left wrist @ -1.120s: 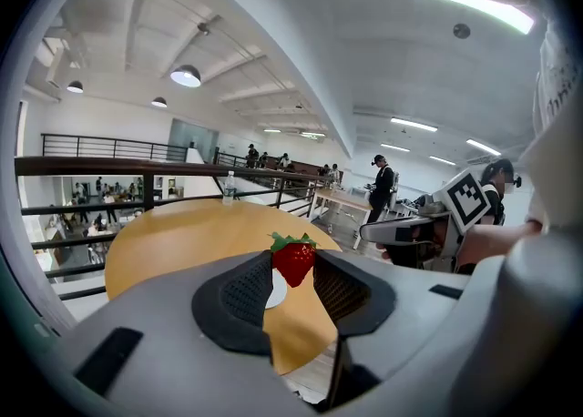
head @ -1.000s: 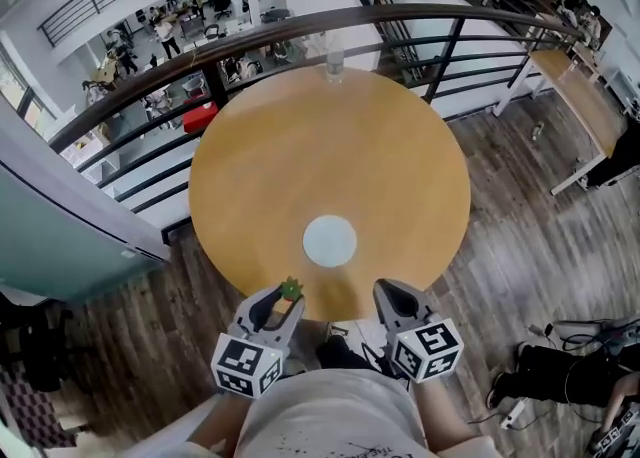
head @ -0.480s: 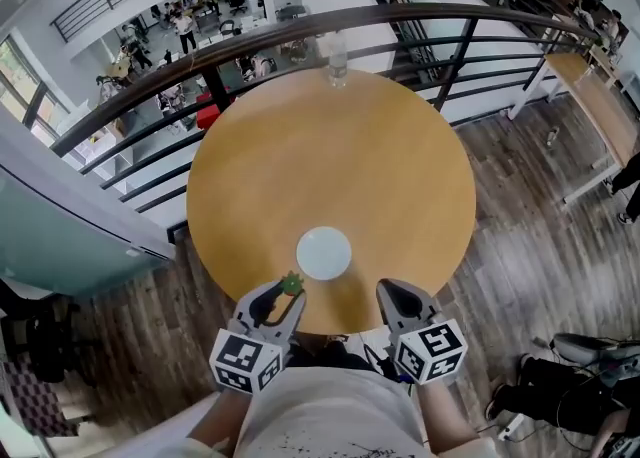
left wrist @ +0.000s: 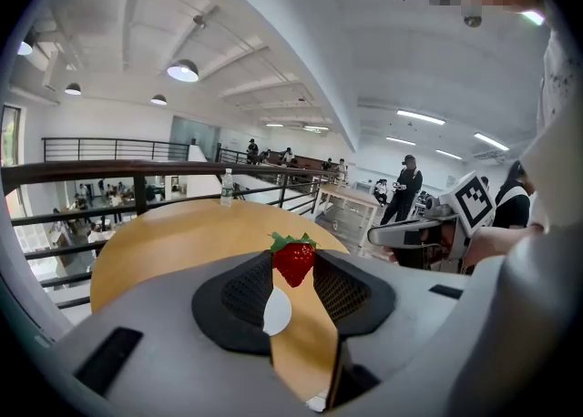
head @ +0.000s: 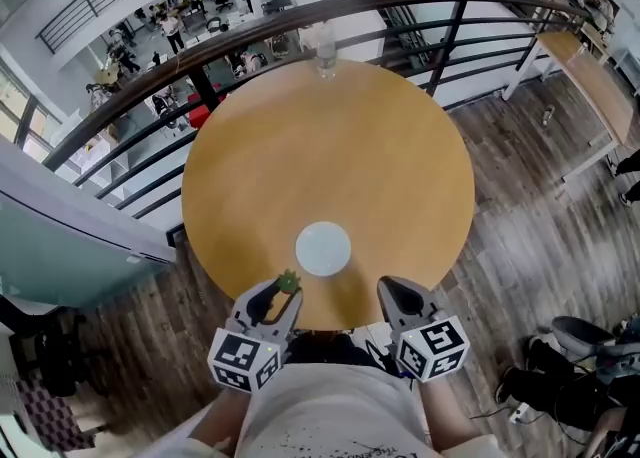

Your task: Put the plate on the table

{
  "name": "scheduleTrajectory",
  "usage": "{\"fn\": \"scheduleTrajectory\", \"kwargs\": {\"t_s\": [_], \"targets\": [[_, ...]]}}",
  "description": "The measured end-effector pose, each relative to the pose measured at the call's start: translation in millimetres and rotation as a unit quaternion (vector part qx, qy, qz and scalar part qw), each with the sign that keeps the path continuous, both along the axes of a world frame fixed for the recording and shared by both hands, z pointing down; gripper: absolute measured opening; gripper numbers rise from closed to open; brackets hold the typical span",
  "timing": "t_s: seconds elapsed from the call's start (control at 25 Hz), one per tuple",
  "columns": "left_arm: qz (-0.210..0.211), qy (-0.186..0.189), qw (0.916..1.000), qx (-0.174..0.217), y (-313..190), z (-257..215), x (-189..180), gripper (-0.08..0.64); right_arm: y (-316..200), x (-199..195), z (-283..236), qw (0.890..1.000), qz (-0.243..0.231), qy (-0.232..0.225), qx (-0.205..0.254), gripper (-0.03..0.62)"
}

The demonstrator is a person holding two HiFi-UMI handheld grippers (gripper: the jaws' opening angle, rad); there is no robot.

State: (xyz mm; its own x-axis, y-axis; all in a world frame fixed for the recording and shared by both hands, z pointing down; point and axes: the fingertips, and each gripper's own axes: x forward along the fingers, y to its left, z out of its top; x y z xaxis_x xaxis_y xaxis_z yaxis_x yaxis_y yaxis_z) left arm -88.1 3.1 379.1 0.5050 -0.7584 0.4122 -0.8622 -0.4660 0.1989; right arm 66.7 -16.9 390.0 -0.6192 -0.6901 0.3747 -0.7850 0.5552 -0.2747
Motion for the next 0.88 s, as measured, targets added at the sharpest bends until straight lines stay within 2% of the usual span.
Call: {"fn": "scheduleTrajectory", "kwargs": {"t_s": [0.48, 0.88], "targets": [[0.022, -0.004, 0.9996, -0.014, -23, 10, -9, 0.153, -15, -8, 4, 1.000, 0.014, 0.006, -0.012, 0.026], [0.054, -0.034, 0.9975, -0.030, -45, 38, -10, 0.153, -37, -17, 29, 0.999, 0.023, 0.005, -0.030, 0.026]]}}
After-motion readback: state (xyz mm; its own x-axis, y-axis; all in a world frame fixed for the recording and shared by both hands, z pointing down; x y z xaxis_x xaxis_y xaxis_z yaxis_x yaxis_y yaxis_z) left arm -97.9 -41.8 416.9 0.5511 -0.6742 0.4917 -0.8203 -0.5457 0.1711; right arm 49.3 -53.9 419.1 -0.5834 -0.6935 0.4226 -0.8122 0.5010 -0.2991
